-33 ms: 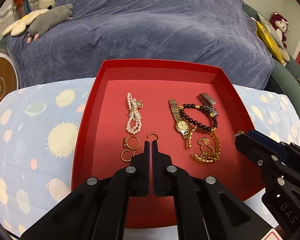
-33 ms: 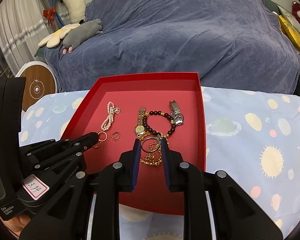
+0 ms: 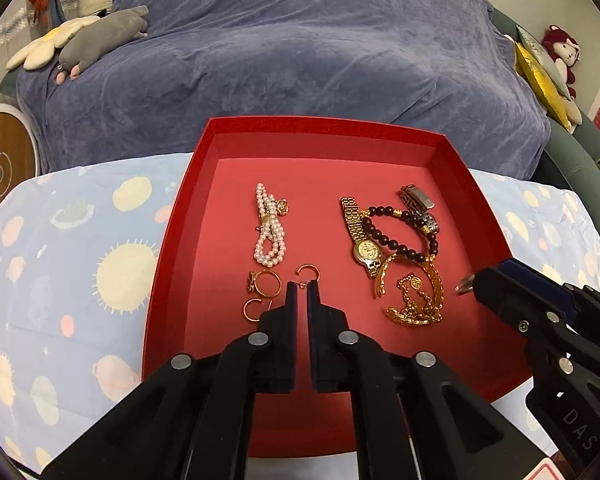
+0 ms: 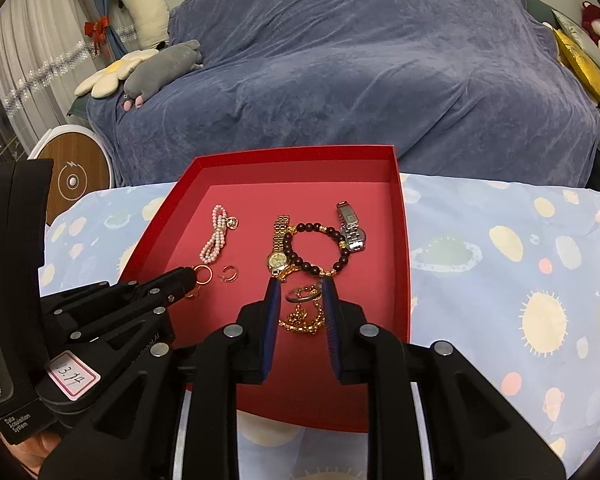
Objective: Organize jewelry
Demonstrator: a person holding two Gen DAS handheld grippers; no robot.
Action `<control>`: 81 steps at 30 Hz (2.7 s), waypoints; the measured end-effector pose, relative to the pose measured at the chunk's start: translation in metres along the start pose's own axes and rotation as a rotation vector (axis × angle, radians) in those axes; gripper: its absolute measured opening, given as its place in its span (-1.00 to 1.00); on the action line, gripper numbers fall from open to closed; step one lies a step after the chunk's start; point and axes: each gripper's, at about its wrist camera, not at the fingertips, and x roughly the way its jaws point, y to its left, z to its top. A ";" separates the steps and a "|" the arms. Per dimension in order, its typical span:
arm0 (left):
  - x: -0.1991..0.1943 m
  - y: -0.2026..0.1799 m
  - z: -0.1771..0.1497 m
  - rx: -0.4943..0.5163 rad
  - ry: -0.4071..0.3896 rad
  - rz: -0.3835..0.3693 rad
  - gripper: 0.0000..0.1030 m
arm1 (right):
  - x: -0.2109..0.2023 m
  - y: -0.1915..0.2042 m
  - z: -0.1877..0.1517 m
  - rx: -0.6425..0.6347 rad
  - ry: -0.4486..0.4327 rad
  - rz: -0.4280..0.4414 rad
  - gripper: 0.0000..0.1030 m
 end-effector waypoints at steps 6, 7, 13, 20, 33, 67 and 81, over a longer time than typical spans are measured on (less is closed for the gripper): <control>-0.017 0.002 -0.003 -0.001 -0.052 0.078 0.10 | -0.021 0.000 -0.003 0.004 -0.053 -0.037 0.06; -0.022 0.000 -0.004 0.002 -0.062 0.087 0.15 | -0.025 0.001 -0.004 0.001 -0.060 -0.042 0.15; -0.055 0.001 -0.015 -0.019 -0.092 0.089 0.38 | -0.056 0.001 -0.019 0.017 -0.080 -0.038 0.34; -0.087 -0.013 -0.046 0.052 -0.123 0.119 0.50 | -0.085 -0.002 -0.050 0.032 -0.082 -0.040 0.52; -0.106 -0.001 -0.101 0.007 -0.102 0.142 0.54 | -0.098 0.015 -0.096 -0.009 -0.043 -0.062 0.53; -0.097 0.008 -0.130 -0.037 -0.084 0.217 0.54 | -0.089 0.019 -0.117 -0.019 -0.064 -0.147 0.71; -0.092 0.010 -0.130 -0.069 -0.072 0.220 0.54 | -0.084 0.020 -0.119 -0.028 -0.045 -0.145 0.72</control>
